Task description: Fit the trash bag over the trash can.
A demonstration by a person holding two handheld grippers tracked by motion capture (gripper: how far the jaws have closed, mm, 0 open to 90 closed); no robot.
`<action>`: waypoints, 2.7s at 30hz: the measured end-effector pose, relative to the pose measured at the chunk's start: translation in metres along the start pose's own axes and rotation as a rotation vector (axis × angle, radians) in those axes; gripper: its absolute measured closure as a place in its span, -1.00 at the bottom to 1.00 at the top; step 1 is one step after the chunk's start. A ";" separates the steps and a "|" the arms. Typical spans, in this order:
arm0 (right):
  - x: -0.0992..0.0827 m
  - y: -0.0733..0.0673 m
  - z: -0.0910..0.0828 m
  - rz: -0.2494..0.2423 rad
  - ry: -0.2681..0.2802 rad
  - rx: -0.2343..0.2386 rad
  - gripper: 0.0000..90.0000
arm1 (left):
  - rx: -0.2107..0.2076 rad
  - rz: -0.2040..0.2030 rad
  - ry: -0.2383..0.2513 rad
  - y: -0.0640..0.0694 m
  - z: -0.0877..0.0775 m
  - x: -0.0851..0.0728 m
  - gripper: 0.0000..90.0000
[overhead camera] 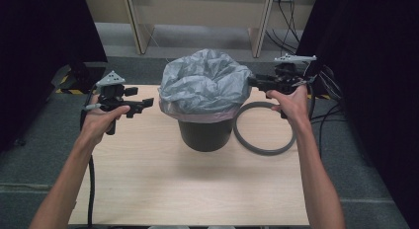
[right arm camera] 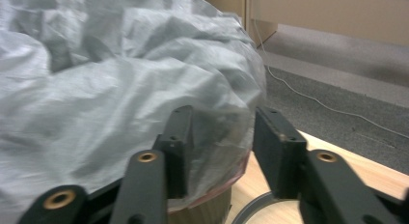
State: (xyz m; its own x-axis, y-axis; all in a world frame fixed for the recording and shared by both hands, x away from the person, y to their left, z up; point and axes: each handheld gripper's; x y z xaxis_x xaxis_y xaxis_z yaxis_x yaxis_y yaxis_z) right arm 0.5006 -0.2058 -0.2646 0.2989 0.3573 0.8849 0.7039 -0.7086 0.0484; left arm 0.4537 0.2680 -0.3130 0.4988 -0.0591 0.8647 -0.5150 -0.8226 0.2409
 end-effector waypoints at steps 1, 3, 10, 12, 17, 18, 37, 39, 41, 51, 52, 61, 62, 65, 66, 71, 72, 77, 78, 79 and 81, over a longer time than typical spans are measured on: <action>0.001 -0.002 -0.003 -0.002 0.005 0.002 0.19 | 0.001 -0.001 0.001 0.000 -0.001 0.000 -0.53; 0.004 -0.007 -0.011 0.002 0.027 0.004 0.09 | 0.005 0.000 0.003 0.000 -0.002 0.000 -0.53; 0.008 -0.030 -0.017 -0.008 0.005 0.060 -0.08 | 0.015 0.002 0.000 0.001 0.000 0.000 -0.52; 0.008 -0.036 -0.010 -0.011 -0.009 0.058 -0.05 | 0.020 0.006 -0.009 0.002 0.003 -0.001 -0.52; 0.009 -0.035 0.010 -0.056 -0.043 -0.002 0.32 | 0.018 0.005 -0.010 0.002 0.003 -0.001 -0.52; 0.010 -0.031 0.014 -0.048 -0.040 -0.015 0.34 | 0.018 0.002 -0.009 0.001 0.003 0.000 -0.52; 0.030 0.020 0.071 0.006 -0.043 -0.097 -0.01 | -0.018 -0.008 0.037 0.018 0.001 0.022 -0.49; 0.030 0.021 0.064 0.022 -0.024 -0.102 -0.06 | -0.025 -0.013 0.043 0.022 0.003 0.026 -0.48; 0.031 0.022 0.057 0.032 -0.004 -0.098 -0.07 | -0.036 -0.019 0.049 0.027 0.005 0.030 -0.47; 0.024 0.020 0.042 0.020 0.004 -0.087 -0.09 | -0.044 0.006 0.001 0.049 0.035 0.056 -0.07; 0.024 0.020 0.041 0.019 0.007 -0.086 -0.09 | -0.044 0.010 -0.008 0.050 0.038 0.058 -0.03; 0.020 0.020 0.038 0.019 0.021 -0.078 -0.10 | -0.051 0.050 -0.063 0.061 0.059 0.060 0.27; 0.020 0.020 0.038 0.018 0.020 -0.078 -0.10 | -0.060 0.050 -0.066 0.061 0.060 0.060 0.38; 0.018 0.020 0.037 0.020 0.023 -0.079 -0.10 | -0.080 0.042 -0.060 0.060 0.061 0.059 0.68; 0.018 0.020 0.037 0.021 0.024 -0.077 -0.10 | -0.086 0.036 -0.053 0.059 0.060 0.059 0.79; 0.016 0.019 0.036 0.018 0.022 -0.075 -0.10 | -0.073 0.054 -0.029 0.052 0.052 0.058 0.99; 0.015 0.019 0.036 0.019 0.021 -0.074 -0.10 | -0.063 0.058 -0.022 0.050 0.050 0.058 1.00; 0.015 0.019 0.034 0.019 0.028 -0.073 -0.10 | -0.015 0.049 0.017 0.034 0.038 0.060 1.00; 0.015 0.019 0.035 0.018 0.027 -0.072 -0.10 | 0.005 0.053 0.025 0.031 0.036 0.060 1.00; 0.014 0.018 0.035 0.017 0.023 -0.071 -0.10 | 0.016 0.050 0.027 0.028 0.035 0.060 1.00; 0.014 0.018 0.035 0.017 0.021 -0.071 -0.11 | 0.038 0.044 0.021 0.021 0.036 0.058 1.00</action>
State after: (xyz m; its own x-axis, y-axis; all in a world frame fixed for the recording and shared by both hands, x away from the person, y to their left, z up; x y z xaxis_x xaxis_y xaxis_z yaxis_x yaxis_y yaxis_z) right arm 0.5399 -0.1922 -0.2680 0.2966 0.3323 0.8953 0.6509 -0.7564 0.0651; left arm 0.4972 0.2267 -0.2741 0.4611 -0.0844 0.8833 -0.5094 -0.8403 0.1857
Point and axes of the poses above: each handheld gripper's, and its own axes: z roughly forward along the jaws, x roughly out of its top, y roughly to its right, and after that the axes turned 11 degrees about -z, right-handed
